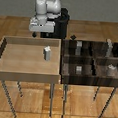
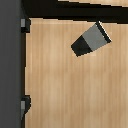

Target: Place the milk carton into the appropriate compartment.

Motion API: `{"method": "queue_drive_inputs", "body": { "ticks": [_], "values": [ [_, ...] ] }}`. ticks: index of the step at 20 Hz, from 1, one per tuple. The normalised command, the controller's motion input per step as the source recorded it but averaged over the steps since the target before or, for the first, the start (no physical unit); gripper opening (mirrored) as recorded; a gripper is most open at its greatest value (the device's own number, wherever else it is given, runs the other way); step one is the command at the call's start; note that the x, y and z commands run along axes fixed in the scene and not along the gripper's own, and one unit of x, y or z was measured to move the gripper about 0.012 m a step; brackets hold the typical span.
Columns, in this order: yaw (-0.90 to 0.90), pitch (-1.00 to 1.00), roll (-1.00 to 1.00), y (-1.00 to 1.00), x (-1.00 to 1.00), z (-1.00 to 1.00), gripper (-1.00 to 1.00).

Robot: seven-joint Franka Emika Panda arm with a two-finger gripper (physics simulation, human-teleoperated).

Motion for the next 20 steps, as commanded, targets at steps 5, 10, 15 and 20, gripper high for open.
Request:
{"method": "queue_drive_inputs", "body": {
  "ticks": [5, 10, 15, 20],
  "values": [
    [0.0, 0.0, 0.0, 0.0, 0.0, -0.4, 1.0],
    [0.0, 0.0, 0.0, 0.6, 0.0, 0.0, 1.0],
    [0.0, 0.0, 0.0, 0.8, 0.0, 0.0, 1.0],
    [0.0, 0.0, 0.0, 0.0, 0.0, 0.0, 1.0]
  ]
}}
